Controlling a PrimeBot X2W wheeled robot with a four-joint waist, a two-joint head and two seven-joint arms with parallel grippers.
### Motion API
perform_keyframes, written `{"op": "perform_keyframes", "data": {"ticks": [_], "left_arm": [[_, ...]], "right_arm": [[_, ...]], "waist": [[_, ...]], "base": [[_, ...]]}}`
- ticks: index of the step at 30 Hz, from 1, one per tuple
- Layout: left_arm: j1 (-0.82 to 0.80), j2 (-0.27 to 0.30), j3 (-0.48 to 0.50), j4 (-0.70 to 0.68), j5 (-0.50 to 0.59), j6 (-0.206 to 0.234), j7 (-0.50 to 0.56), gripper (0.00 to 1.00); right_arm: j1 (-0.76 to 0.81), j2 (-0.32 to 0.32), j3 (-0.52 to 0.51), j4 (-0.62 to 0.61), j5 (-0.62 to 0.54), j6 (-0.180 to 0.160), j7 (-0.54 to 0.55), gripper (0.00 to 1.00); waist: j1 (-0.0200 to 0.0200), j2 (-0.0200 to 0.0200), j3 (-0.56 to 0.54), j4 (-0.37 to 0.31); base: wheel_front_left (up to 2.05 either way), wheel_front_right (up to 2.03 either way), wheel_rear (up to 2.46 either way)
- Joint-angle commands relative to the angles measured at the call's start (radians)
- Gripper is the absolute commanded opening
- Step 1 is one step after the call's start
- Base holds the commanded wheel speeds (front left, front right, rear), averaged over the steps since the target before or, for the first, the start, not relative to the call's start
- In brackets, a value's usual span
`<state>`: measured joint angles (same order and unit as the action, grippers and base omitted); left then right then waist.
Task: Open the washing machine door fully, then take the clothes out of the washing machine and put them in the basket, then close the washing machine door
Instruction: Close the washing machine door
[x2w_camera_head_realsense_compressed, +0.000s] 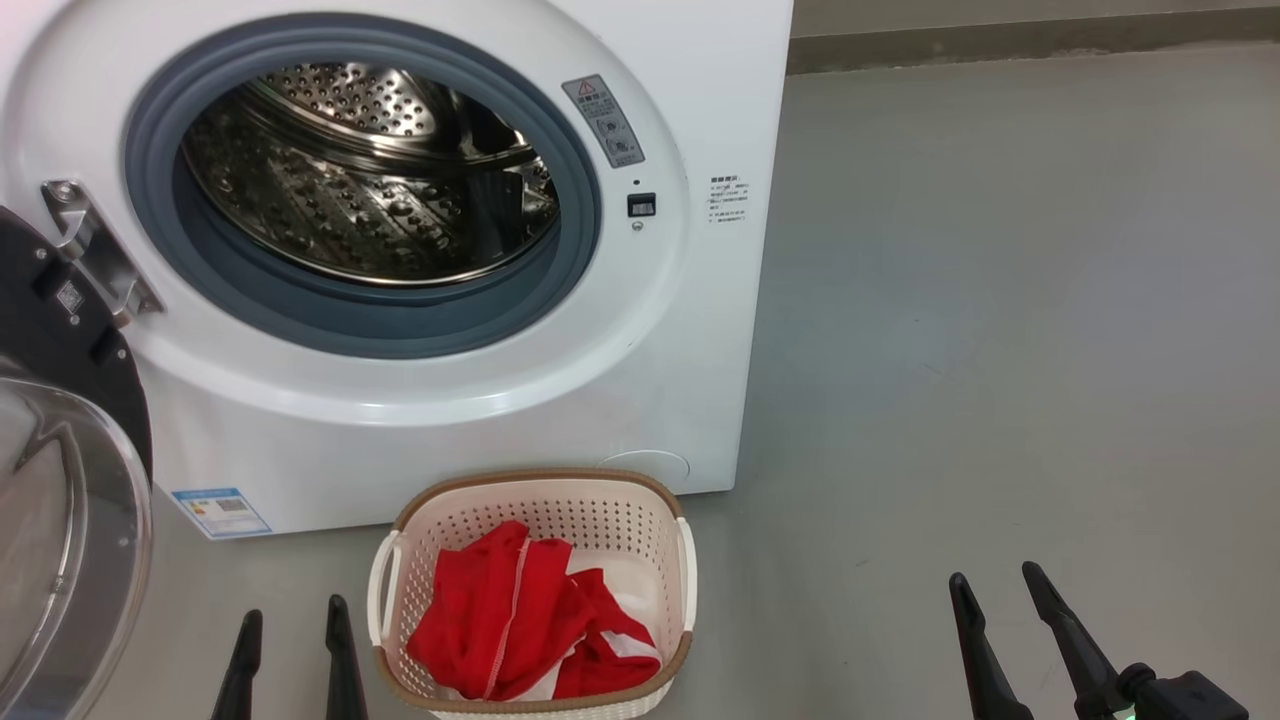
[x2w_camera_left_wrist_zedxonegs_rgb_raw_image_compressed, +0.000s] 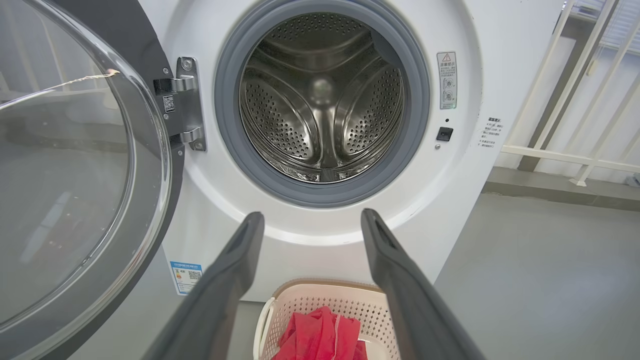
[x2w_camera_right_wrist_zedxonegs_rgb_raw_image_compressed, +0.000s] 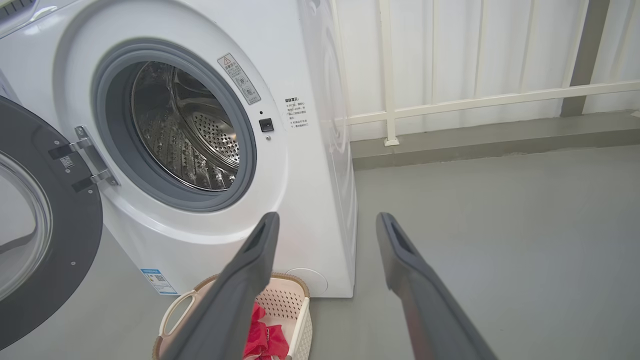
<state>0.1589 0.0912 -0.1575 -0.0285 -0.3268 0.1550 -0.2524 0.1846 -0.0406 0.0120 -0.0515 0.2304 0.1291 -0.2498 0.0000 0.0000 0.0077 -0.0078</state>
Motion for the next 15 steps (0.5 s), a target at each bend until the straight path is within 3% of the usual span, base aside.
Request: {"op": "perform_keyframes", "data": {"ticks": [1, 15], "left_arm": [[-0.03, 0.003, 0.031, -0.018, 0.016, 0.005, -0.009, 1.0], [-0.024, 0.005, 0.03, -0.033, 0.028, 0.02, -0.009, 1.0]], "right_arm": [[-0.021, -0.01, 0.024, -0.026, -0.007, 0.002, -0.012, 1.0], [-0.013, -0.01, 0.028, -0.026, -0.011, 0.002, -0.01, 1.0]], "waist": [[0.0, 0.0, 0.001, 0.002], [0.0, 0.0, -0.014, 0.087]], "base": [[0.0, 0.0, 0.0], [0.0, 0.0, 0.0]]}}
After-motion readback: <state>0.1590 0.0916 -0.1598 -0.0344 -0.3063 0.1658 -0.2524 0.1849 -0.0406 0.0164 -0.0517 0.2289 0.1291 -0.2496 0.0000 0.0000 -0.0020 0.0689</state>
